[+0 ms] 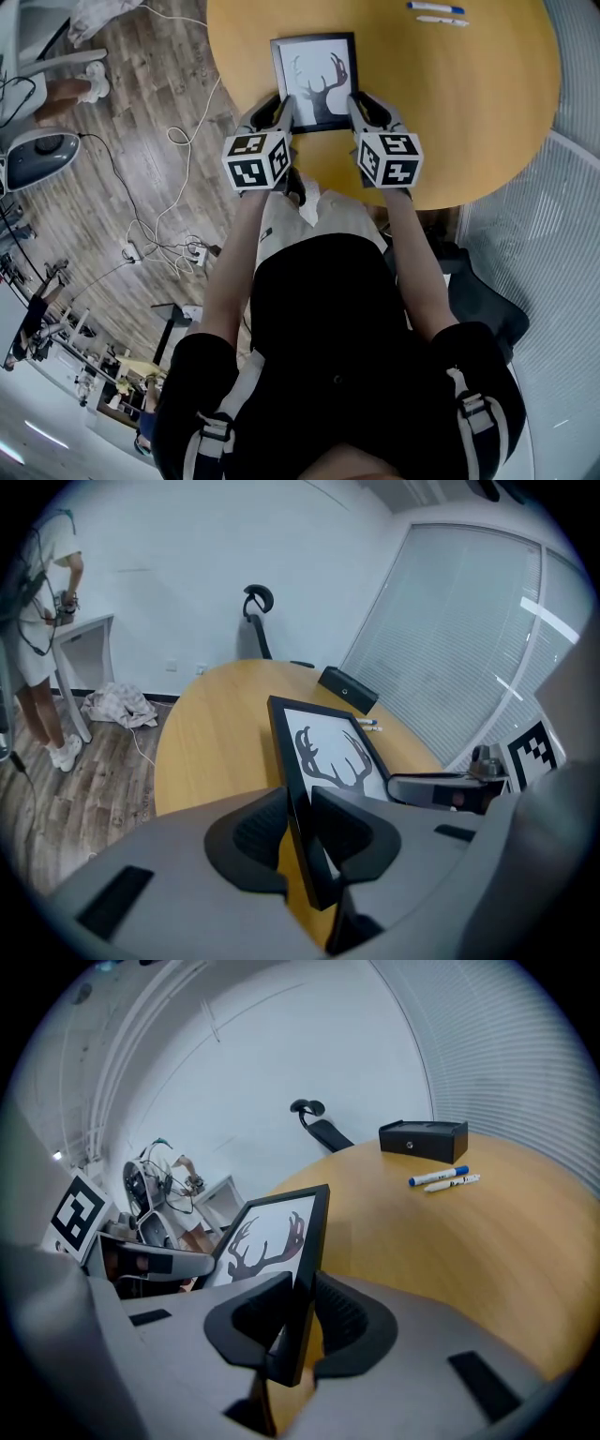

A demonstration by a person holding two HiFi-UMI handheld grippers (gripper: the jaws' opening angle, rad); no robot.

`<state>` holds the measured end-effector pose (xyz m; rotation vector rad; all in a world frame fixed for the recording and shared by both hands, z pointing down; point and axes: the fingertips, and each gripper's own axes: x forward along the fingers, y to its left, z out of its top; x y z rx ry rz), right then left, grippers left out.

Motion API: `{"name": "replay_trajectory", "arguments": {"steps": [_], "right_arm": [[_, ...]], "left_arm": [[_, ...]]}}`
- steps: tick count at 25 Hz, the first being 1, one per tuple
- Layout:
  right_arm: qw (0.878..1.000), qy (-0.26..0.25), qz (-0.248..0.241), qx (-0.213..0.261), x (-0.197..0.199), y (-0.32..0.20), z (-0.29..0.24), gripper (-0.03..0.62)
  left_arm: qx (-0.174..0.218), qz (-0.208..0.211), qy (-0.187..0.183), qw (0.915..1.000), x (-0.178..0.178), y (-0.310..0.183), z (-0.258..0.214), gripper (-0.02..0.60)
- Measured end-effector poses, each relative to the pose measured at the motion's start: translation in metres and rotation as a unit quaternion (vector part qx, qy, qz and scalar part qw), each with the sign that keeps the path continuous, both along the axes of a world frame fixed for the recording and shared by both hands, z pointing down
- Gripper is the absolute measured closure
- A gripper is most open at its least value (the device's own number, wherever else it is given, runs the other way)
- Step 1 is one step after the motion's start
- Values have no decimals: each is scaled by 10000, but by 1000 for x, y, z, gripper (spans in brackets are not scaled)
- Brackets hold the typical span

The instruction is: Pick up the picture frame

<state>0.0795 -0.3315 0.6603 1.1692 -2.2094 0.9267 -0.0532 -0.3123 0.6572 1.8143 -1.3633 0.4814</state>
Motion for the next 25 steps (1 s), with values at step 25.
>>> {"name": "replay_trajectory", "arguments": {"steps": [25], "right_arm": [[9684,-223,575,2415,-56,107,-256,503]], "left_arm": [[2382,515,355,9692,-59,97,-250,489]]}}
